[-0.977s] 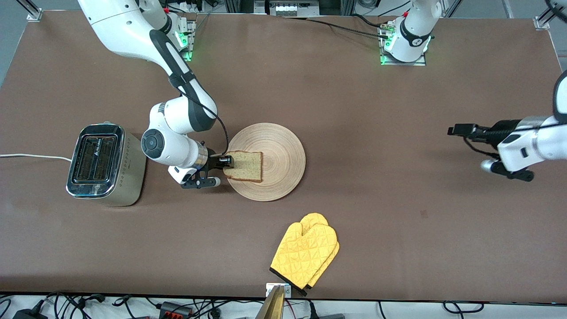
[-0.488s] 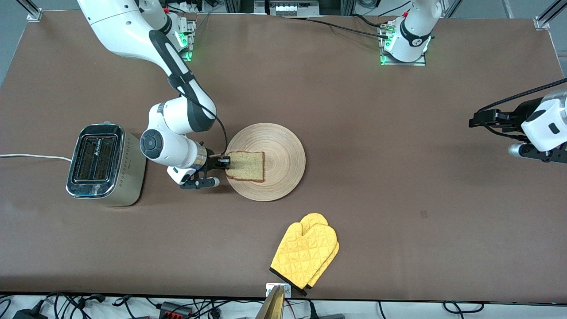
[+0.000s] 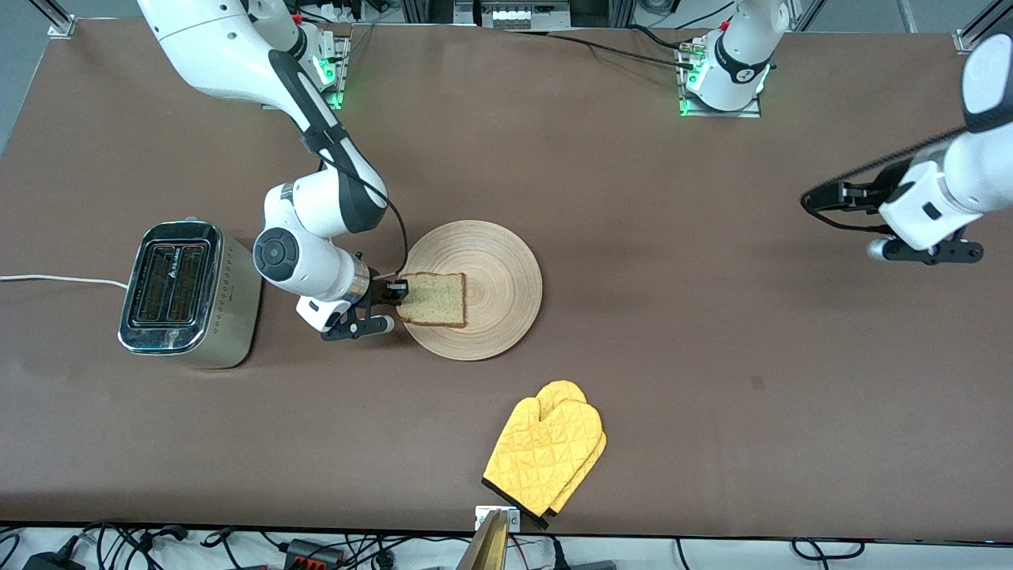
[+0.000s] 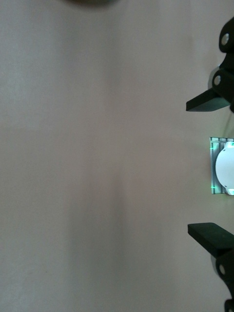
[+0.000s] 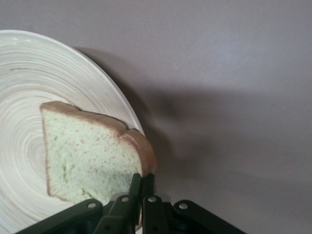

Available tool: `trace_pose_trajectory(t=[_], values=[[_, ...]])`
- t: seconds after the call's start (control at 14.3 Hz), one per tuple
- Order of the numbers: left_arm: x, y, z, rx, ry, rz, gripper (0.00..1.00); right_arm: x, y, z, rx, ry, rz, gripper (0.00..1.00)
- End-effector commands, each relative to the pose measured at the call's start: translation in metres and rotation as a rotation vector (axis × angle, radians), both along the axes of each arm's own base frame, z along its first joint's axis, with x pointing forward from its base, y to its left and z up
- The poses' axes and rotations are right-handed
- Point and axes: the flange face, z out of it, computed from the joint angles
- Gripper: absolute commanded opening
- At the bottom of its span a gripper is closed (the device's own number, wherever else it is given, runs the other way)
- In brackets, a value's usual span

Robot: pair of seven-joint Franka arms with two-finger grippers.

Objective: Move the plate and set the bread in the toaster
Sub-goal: 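Carry the bread with the right gripper over the toaster slot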

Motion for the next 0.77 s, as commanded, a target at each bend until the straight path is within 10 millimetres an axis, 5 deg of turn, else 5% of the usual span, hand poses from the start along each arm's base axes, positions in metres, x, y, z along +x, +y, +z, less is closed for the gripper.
trace_pose_trajectory(t=[0.0,0.35,0.7], values=[[-0.016,-0.001,0.006,0.042,-0.043,0.007,1.0,0.013,-0.013,0.07,-0.091,0.007,0.064,0.0],[0.008,0.005,0.021,0.03,-0.069,0.008,1.0,0.024,-0.065,0.163,-0.341,0.091,0.069,0.0],[0.011,0.017,0.031,0.041,-0.089,0.028,1.0,0.021,-0.107,0.243,-0.595,0.158,0.016,0.0]])
